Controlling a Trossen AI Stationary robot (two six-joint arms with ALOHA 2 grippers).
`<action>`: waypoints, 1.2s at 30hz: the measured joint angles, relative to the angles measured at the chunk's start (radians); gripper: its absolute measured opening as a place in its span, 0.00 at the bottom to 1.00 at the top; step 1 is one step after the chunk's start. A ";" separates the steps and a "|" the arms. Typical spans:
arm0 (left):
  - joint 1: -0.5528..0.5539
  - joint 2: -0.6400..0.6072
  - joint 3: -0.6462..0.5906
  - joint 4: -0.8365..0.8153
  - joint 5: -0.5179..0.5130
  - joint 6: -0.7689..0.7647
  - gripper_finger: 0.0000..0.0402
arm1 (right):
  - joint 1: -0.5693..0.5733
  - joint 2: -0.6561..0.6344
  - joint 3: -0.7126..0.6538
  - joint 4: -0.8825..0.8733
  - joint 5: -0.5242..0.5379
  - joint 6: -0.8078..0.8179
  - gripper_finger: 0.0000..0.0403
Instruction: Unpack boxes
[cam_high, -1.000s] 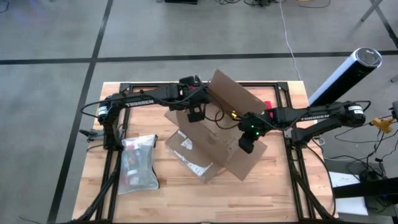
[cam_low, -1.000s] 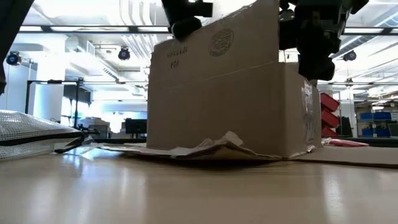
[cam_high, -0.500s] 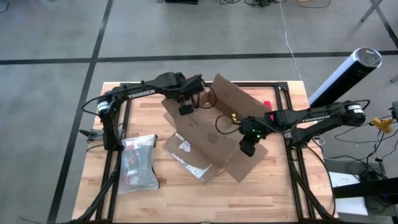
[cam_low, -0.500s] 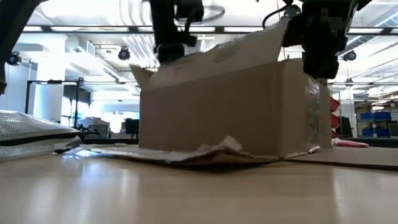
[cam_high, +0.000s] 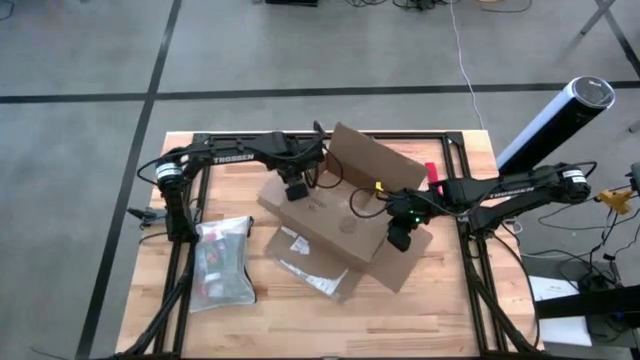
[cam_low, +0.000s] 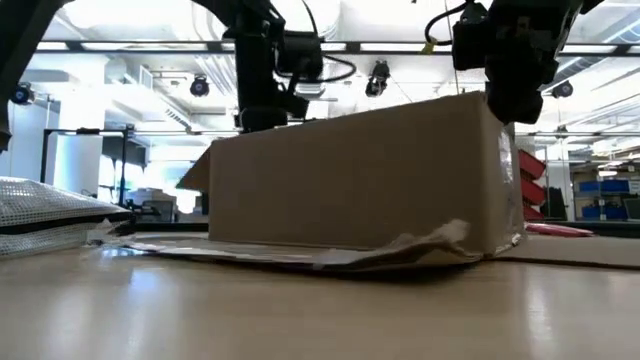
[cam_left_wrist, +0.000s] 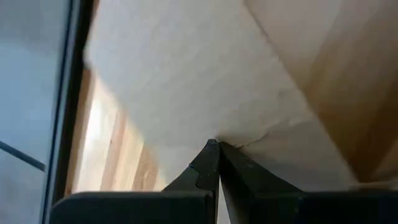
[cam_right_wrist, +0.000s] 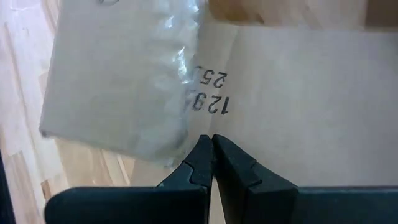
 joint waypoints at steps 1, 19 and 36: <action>-0.005 -0.014 0.002 -0.001 -0.001 -0.006 0.00 | -0.002 -0.004 0.000 0.004 0.004 0.000 0.00; -0.057 -0.281 0.150 0.218 0.061 -0.064 0.00 | -0.004 -0.006 0.047 0.242 -0.081 -0.067 0.00; -0.138 -0.163 0.147 0.319 0.670 -0.101 0.00 | -0.010 0.011 0.088 0.291 -0.120 -0.137 0.00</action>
